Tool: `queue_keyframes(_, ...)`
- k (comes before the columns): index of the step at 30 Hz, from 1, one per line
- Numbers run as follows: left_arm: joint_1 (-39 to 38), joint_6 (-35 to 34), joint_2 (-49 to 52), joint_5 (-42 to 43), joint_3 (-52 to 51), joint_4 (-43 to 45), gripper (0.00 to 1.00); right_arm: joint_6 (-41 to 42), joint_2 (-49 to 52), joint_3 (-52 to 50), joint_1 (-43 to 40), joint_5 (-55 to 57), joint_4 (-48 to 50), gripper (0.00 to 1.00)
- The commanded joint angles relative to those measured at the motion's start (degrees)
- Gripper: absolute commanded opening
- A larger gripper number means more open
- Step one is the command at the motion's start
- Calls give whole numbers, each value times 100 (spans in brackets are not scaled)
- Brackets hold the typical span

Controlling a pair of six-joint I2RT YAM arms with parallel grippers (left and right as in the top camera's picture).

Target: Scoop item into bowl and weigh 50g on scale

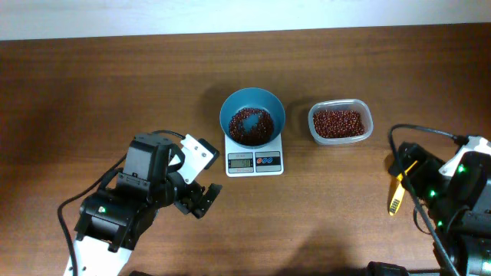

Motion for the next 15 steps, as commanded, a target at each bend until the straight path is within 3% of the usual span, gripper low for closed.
queue_keyframes(1, -17, 107, 9, 83, 13, 7, 99, -538, -304, -48, 31, 323, -31, 99)
queue_keyframes(5, -17, 107, 9, 83, 13, 7, 99, -940, -1082, -662, 33, 306, 446, 99)
queue_keyframes(11, -17, 107, 9, 83, 13, 7, 99, -968, -2855, -2968, 212, 236, 2194, 99)
queue_keyframes(15, -17, 107, 9, 83, 13, 7, 99, -1504, -3534, -3956, 452, 175, 3099, 99)
